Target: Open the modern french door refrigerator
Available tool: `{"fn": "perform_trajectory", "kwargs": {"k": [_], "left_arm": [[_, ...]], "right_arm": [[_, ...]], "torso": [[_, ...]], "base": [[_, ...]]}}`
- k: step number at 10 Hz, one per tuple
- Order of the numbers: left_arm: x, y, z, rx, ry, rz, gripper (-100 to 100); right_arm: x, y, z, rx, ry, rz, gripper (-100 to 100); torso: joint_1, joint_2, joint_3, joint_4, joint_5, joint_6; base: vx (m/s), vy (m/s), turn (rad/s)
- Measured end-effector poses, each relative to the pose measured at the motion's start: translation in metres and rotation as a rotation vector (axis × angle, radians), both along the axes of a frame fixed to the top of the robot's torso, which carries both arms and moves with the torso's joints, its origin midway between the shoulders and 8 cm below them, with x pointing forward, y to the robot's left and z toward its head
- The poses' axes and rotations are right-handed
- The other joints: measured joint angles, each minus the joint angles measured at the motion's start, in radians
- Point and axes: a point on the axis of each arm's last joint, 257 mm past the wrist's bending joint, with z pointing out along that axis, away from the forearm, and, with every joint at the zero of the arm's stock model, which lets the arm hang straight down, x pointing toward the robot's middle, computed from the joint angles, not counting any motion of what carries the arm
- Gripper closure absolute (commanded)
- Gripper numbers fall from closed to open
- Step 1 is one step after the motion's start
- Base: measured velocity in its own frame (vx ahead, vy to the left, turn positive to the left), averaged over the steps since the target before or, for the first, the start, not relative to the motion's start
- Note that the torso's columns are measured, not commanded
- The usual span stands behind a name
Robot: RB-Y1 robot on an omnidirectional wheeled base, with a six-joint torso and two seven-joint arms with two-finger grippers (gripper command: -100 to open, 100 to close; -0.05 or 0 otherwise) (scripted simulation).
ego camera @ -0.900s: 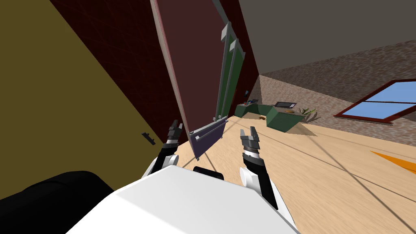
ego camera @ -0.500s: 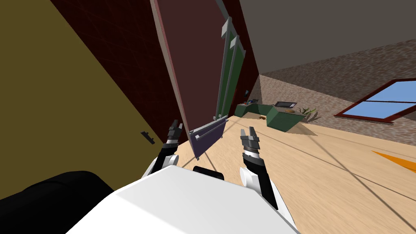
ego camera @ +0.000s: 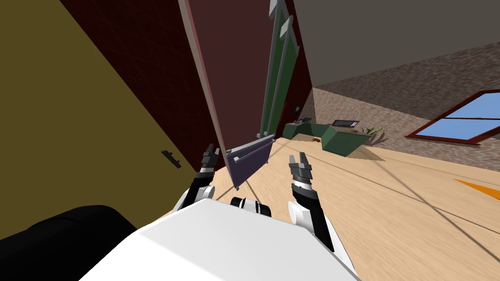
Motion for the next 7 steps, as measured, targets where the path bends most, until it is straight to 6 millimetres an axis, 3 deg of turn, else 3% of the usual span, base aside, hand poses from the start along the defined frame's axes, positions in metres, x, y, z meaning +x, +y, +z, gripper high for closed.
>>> {"fn": "perform_trajectory", "kwargs": {"k": [1, 3, 7], "left_arm": [[0.000, 0.000, 0.000, 0.000, 0.000, 0.000, -100], [0.003, -0.003, -0.004, 0.042, 0.017, -0.023, -100], [0.010, 0.001, -0.022, 0.107, 0.066, -0.054, -100]], "right_arm": [[0.000, 0.000, 0.000, 0.000, 0.000, 0.000, 0], [0.000, 0.000, 0.000, 0.000, 0.001, 0.000, 0], [0.000, 0.000, 0.000, 0.000, 0.001, 0.000, 0]], "torso": [[0.000, 0.074, -0.148, 0.074, 0.000, 0.000], [-0.001, 0.116, -0.237, 0.116, 0.000, 0.000], [-0.001, 0.120, -0.242, 0.121, 0.000, 0.000]], "base": [[0.014, -0.011, 0.026], [0.030, -0.032, 0.039], [0.055, -0.060, 0.063]]}}
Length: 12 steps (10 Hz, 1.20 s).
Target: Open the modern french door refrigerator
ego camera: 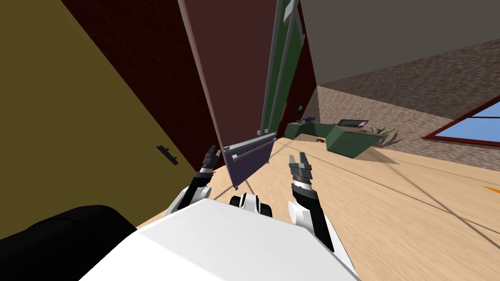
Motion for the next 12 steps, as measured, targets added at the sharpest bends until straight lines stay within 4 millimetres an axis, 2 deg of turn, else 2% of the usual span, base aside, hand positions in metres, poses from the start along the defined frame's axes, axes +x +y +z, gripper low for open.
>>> {"fn": "perform_trajectory", "kwargs": {"k": [7, 12], "left_arm": [[0.015, 0.026, -0.047, 0.010, 0.086, 0.025, -100], [0.019, 0.052, -0.074, -0.013, 0.123, 0.062, -100]], "right_arm": [[0.000, 0.000, 0.000, 0.000, 0.000, 0.000, 0], [0.000, 0.000, 0.000, 0.000, 0.000, 0.000, 0]], "torso": [[0.000, 0.000, 0.000, 0.000, 0.000, 0.000], [0.005, -0.007, -0.004, -0.004, 0.004, 0.001]], "base": [[0.068, -0.079, 0.080], [0.065, -0.087, 0.089]]}}
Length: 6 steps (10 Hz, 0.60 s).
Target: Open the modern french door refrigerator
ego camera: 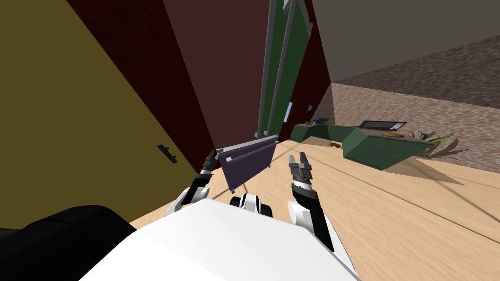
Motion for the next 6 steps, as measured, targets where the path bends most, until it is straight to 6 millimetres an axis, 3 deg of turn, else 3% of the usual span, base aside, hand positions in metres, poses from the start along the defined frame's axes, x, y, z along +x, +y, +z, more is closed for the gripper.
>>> {"fn": "perform_trajectory", "kwargs": {"k": [6], "left_arm": [[-0.002, 0.025, -0.033, -0.025, 0.050, 0.044, -100]], "right_arm": [[0.000, 0.000, 0.000, 0.000, 0.000, 0.000, 0]], "torso": [[0.003, -0.004, -0.002, -0.001, 0.001, 0.002]], "base": [[0.051, -0.071, 0.062]]}}
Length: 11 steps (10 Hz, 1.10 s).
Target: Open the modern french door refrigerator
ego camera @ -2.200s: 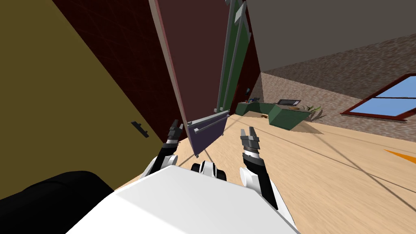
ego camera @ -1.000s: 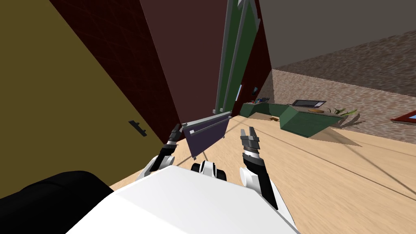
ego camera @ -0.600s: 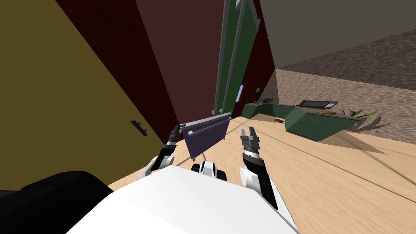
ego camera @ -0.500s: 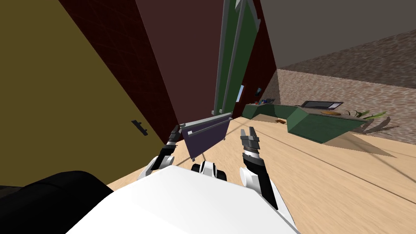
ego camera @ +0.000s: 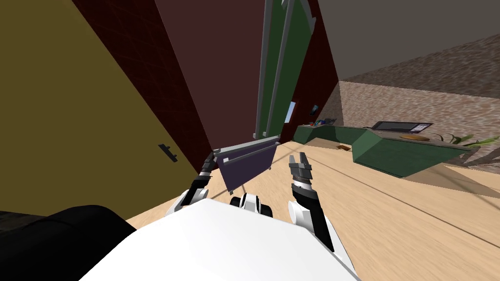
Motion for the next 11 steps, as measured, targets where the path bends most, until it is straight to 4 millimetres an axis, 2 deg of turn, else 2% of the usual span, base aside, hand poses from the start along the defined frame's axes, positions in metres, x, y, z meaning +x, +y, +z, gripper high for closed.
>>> {"fn": "perform_trajectory", "kwargs": {"k": [11], "left_arm": [[-0.006, 0.045, -0.053, -0.062, 0.070, 0.093, -100]], "right_arm": [[0.000, 0.000, 0.000, 0.000, 0.000, 0.000, 0]], "torso": [[0.001, 0.001, 0.001, 0.000, 0.001, 0.001]], "base": [[0.049, -0.077, 0.068]]}}
